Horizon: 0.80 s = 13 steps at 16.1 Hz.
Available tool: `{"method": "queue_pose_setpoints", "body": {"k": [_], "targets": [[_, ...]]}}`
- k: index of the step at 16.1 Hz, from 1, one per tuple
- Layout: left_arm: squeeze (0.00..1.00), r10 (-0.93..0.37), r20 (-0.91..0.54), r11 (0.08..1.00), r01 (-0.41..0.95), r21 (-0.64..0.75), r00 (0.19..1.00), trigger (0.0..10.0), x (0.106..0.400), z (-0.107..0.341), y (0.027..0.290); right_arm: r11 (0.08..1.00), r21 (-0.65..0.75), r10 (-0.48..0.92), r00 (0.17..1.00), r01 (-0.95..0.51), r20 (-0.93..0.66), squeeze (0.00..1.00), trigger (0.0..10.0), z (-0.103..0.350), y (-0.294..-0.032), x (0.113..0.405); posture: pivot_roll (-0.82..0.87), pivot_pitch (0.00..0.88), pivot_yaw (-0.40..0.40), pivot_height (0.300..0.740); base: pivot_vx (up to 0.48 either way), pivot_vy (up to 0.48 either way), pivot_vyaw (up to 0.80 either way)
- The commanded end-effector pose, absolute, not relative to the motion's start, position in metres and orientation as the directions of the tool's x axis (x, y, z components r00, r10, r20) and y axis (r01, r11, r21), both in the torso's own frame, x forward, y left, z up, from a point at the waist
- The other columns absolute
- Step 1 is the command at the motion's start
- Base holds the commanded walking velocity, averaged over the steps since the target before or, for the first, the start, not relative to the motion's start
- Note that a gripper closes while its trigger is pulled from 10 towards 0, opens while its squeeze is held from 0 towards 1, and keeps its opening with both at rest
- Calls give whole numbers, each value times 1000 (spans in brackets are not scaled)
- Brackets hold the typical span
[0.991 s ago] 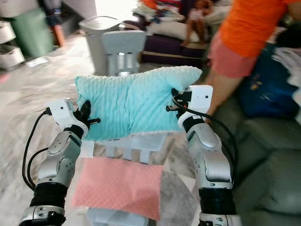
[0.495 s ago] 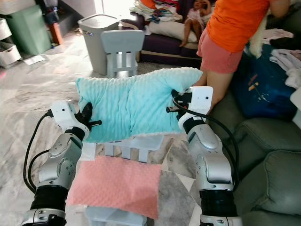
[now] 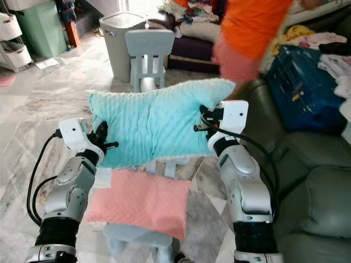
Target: Move the pillow to the sofa
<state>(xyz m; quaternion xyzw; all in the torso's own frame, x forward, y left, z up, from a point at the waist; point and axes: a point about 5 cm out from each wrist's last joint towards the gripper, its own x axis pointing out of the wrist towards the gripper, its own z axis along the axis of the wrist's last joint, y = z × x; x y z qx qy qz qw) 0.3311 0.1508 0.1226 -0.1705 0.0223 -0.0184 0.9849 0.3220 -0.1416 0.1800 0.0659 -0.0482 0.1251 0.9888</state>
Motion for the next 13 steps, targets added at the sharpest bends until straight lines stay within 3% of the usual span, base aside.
{"method": "queue_pose_setpoints", "body": {"k": [1, 13], "targets": [[0, -51, -19, 938, 41, -343, 999, 10000, 332, 129, 147, 958, 107, 252, 957, -268, 143, 0, 10000, 188, -142, 320, -184, 0, -45, 740, -274, 0, 0], [0, -47, -27, 935, 34, -354, 999, 10000, 332, 128, 146, 960, 101, 248, 959, -263, 139, 0, 10000, 188, -144, 320, -191, 0, -47, 740, -212, 0, 0]]}}
